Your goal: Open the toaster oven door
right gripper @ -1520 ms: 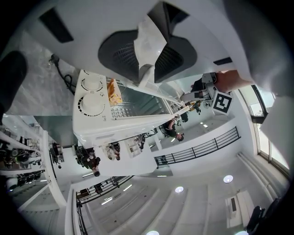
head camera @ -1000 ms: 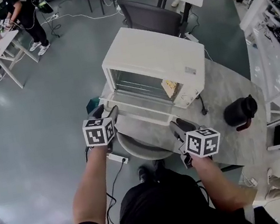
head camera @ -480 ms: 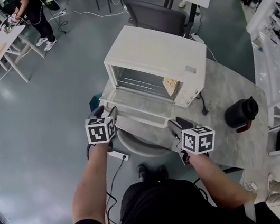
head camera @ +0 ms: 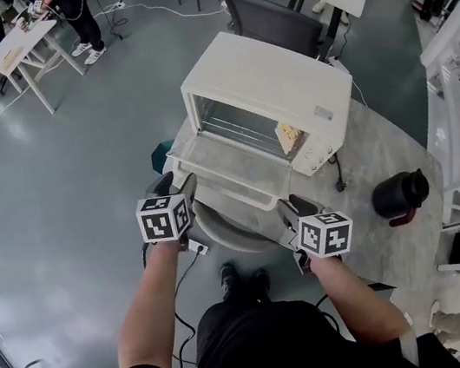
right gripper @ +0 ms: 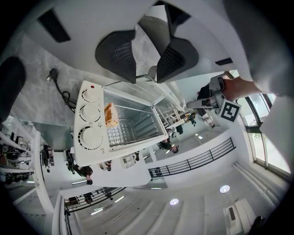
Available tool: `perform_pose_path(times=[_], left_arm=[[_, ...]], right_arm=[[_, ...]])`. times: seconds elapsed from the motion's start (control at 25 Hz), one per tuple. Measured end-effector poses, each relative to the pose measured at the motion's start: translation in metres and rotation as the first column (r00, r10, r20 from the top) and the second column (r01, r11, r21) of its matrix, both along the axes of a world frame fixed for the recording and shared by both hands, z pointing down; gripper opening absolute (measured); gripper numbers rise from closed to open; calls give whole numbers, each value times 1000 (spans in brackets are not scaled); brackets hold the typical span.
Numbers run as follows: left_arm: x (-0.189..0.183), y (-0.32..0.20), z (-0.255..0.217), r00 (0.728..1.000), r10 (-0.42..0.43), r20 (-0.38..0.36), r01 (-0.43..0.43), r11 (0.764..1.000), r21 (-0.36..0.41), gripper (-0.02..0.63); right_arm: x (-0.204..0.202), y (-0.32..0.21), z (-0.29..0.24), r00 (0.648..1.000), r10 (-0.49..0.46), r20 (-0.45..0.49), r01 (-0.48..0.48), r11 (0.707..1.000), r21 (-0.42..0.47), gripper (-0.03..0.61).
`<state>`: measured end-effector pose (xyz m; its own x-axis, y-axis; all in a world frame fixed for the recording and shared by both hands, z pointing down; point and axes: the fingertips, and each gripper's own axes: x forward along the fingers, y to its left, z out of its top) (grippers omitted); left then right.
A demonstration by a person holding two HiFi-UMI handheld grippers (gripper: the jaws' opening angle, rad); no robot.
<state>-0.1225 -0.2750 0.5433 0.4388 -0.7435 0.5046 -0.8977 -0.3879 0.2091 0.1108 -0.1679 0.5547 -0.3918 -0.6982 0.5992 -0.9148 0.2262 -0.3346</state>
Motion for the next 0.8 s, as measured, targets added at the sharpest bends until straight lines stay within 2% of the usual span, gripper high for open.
perform_pose_path(times=[0.2,0.8], left_arm=[[16,6,-24,1000,19,-20,-18,998,58,241],[40,25,28,995,59,78,-55,997,-51,249]], right_arm=[[-5,9,9,1000,-21,12,21,999,-27,138],[-19,27,33,997,-38,74,44,995,-86,143]])
